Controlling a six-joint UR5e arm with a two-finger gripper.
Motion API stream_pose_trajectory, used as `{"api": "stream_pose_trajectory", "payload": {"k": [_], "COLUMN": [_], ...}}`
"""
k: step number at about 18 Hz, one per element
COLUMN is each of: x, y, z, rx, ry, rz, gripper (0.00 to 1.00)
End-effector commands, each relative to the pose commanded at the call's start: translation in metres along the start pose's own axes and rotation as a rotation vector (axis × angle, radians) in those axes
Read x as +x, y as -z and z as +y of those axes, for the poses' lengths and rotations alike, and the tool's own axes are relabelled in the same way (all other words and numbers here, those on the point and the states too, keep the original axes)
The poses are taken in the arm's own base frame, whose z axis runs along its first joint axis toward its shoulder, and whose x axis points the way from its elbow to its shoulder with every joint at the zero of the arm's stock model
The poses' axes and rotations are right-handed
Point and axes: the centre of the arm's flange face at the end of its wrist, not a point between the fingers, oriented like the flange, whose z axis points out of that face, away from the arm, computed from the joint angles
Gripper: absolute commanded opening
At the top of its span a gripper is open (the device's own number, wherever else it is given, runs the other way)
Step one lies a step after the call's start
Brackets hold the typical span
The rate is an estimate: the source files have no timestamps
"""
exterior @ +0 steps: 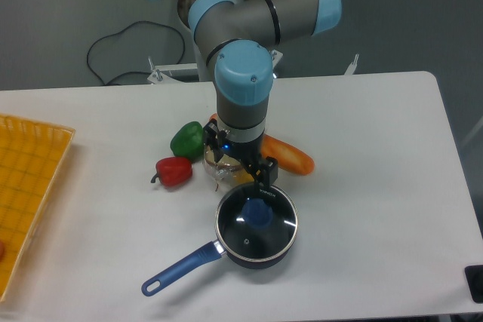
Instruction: Open the lid
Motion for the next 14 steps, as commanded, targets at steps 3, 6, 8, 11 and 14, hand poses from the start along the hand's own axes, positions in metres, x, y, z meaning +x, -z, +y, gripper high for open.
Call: {"api": "stream_pose_trajectory", "payload": {"k": [3,6,8,11,14], "x": [0.005,0.004,0.003,0.001,-0.008], "y": [-0.007,-0.008,-0.012,-0.01,-0.004], "z": [0.004,0.003,0.002,-0.003,-0.01], "rx": [-0.012,-0.004,-0.005,0.01,0.027], "ry": [-0.005,0.026,0.063,0.06,0.044], "rz": [0.007,-0.004,-0.003,-0.019,-0.053], "gripper": [1.0,1.0,1.0,1.0,1.0]}}
